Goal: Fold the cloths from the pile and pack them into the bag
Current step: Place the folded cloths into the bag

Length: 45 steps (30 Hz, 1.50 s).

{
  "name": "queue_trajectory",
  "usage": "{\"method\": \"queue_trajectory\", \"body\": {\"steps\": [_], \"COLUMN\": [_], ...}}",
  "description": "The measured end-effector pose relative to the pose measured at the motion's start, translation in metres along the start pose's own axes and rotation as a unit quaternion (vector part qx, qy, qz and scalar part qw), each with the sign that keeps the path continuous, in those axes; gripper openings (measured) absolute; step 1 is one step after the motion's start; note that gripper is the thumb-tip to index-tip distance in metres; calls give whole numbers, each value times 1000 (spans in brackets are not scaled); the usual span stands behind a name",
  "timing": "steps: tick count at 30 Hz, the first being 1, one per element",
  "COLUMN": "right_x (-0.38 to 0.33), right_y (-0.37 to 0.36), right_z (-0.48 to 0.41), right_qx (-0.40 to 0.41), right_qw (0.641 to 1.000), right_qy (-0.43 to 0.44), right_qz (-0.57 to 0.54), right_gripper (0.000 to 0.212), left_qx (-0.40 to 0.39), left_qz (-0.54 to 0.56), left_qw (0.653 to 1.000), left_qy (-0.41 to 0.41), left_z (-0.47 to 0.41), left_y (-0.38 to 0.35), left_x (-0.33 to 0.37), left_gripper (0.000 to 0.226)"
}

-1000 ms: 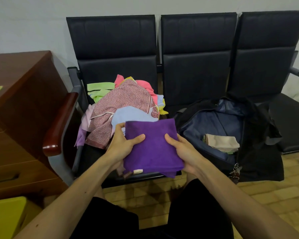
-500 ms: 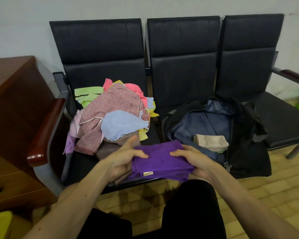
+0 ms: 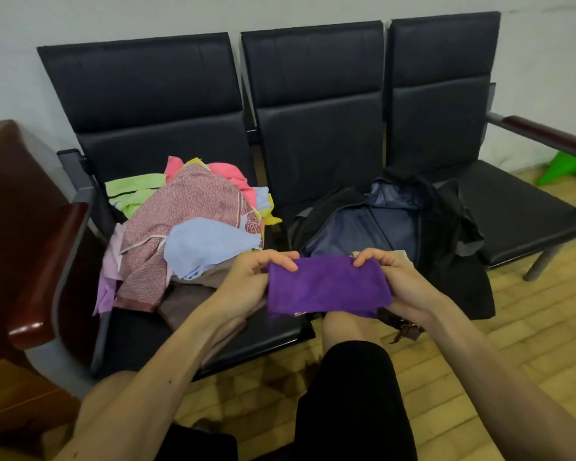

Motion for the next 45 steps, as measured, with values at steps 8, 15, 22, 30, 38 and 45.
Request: {"method": "queue_trajectory", "body": {"steps": [8,15,22,30,38,45], "right_x": [24,38,43,48,77,76], "right_y": [68,149,226,290,311,356], "right_z": [-2,-28,-83,-172,-177,-134], "right_qx": [39,121,161,172,-34,26], "right_qw": [998,988,970,932,729,624], "right_qy": [-33,-93,-164,-154,-339,-379], "right_qz": [-24,33,77,278,594,682], "right_gripper": [20,11,20,13,77,83], "left_qx": [-77,-75,-194,-150,-132,-108], "left_qz": [138,4,-233,-83,-141,-221], "left_qw": [950,949,896,928,923,930], "left_qy": [270,307,323,331,332,273], "left_z": [-49,-118,-208,-289,-297,-302], "left_y": [-38,-94,-137,-181,-149,-142], "left_x": [-64,-120,-166,-215,-269,-272], "left_gripper": [23,60,71,56,33,34]}}
Point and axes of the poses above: each hand's wrist, its own z-axis away from the middle knuckle, its own y-axis out of the back of the hand, x = y × z, the point moved 3 cm from there along -z, towards the middle knuckle, and after that the axes turned 10 degrees about z, right-handed, at the moved point
